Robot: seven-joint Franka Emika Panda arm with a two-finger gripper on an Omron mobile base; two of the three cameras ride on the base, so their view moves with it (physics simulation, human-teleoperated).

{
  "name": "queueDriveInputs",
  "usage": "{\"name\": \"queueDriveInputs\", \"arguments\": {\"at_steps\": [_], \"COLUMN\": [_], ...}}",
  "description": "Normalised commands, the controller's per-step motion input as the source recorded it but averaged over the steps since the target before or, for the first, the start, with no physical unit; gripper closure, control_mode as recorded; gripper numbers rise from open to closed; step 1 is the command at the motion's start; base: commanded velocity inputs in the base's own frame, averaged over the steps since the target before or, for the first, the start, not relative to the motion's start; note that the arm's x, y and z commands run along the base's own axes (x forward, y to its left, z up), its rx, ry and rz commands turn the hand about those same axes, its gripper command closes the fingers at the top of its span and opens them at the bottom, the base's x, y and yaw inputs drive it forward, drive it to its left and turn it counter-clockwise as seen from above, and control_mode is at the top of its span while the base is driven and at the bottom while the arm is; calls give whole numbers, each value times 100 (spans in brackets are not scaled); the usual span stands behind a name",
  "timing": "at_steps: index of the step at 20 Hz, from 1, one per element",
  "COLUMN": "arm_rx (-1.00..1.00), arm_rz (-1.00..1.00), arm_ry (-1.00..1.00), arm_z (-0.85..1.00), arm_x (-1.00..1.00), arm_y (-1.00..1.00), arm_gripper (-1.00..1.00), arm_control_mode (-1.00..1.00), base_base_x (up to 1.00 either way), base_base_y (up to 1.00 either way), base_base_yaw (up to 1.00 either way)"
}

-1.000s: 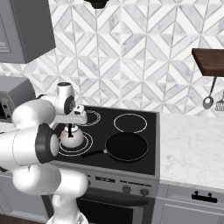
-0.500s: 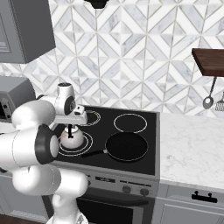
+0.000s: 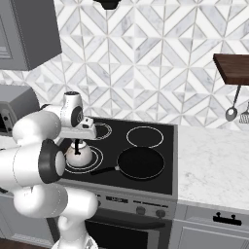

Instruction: Pick the kettle from the counter and place it on a stove burner. Then turn the burner on.

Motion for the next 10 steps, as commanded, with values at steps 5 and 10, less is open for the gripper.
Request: {"name": "queueDriveInputs", "arguments": {"at_steps": [5, 10], "arm_rx": [0, 0], "arm_rz": [-1, 0], "arm_ry": [3, 0], "arm_z": [0, 0], "arm_x": [0, 0], "arm_y": [-1, 0], "arm_gripper": [-100, -100], "arm_control_mode": [-100, -100], "base_base_x": [0, 0], "base_base_y": [0, 0], "base_base_yaw": [0, 0]}}
